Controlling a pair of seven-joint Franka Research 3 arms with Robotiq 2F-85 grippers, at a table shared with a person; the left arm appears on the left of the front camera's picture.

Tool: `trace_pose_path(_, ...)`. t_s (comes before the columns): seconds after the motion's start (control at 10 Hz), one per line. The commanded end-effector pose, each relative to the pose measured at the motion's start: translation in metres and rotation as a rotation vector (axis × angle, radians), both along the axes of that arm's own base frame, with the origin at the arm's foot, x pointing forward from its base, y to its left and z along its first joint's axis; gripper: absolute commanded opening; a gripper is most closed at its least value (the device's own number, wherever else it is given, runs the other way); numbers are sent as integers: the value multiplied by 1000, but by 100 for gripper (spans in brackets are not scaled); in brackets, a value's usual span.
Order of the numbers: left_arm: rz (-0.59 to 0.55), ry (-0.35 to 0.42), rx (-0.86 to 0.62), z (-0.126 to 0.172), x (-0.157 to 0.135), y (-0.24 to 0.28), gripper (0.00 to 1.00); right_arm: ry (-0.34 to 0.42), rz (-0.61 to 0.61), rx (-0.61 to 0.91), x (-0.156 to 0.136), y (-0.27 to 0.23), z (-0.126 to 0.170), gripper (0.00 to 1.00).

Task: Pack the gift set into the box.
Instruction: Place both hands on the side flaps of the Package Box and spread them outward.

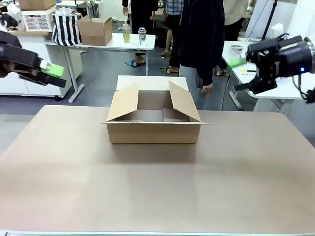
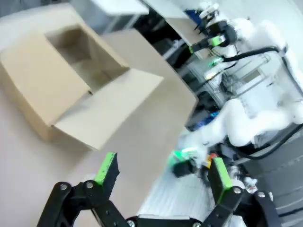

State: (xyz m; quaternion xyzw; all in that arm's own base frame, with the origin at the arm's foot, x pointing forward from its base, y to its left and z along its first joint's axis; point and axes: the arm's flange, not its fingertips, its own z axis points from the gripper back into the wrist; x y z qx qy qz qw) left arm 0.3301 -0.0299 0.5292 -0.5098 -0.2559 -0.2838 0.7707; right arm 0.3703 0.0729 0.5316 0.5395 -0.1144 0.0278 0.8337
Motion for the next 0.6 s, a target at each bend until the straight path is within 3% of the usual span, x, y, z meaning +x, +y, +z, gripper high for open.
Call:
trace_pose_path(0.0, 165, 382, 166, -6, 27, -4, 100, 357, -192, 456, 16, -17, 1, 100)
trace_pose_path(0.2, 151, 526, 83, -15, 33, -5, 100, 309, -184, 498, 12, -25, 1, 100)
trace_pose_path(0.3, 190, 533, 8, -17, 36, -3, 100, 310, -183, 427, 13, -22, -3, 100)
trace_pose_path(0.4, 227, 470, -54, -15, 40, 2, 100, 279, -170, 297, 11, -15, -9, 100)
trace_pose_path(0.5, 182, 508, 99, -37, 39, -2, 100, 291, -124, 439, 17, -36, -2, 100)
